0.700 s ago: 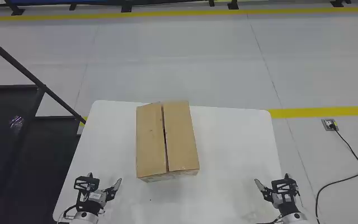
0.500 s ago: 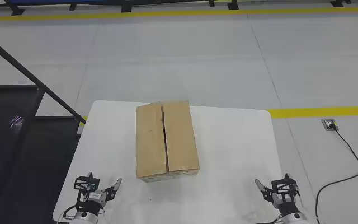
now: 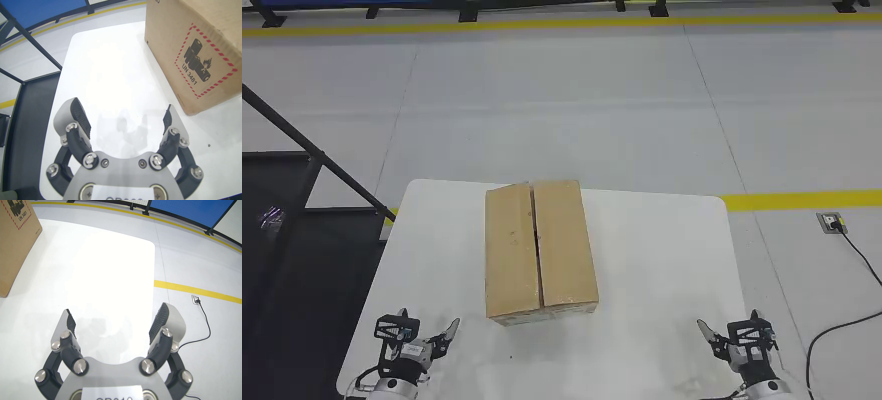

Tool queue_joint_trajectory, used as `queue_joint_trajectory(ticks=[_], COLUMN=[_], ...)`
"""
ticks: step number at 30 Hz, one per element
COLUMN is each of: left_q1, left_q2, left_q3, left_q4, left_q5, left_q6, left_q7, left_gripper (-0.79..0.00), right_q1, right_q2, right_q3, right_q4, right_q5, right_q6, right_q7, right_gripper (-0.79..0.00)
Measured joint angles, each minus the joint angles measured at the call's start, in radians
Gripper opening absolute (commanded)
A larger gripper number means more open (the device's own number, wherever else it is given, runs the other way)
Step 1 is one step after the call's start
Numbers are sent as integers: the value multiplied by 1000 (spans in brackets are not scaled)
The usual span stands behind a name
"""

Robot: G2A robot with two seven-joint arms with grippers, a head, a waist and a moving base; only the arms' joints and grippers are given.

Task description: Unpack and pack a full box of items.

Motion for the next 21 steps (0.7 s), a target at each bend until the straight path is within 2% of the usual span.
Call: queue_joint_trajectory(ticks=[6, 12, 15, 21], left_q1=[-73, -158, -171, -171], left_q2=[-10, -27, -33, -32], left_q3=[57, 128, 139, 138], left_q4=[15, 37, 39, 39], left_q5=[122, 164, 129, 130], left_q6=[117, 214, 230, 229], left_q7=[6, -1, -10, -10], left_gripper=[0, 0, 0, 0], right_q1=[14, 50, 69, 69], right_q2=[-8, -17, -20, -20], right_q3=[-50, -143, -185, -186], right_q4=[-53, -147, -191, -192], right_q5=[-64, -215, -282, -282], right_q6=[49, 94, 101, 98], right_q7=[-20, 17, 70, 72], right_gripper=[0, 0, 0, 0])
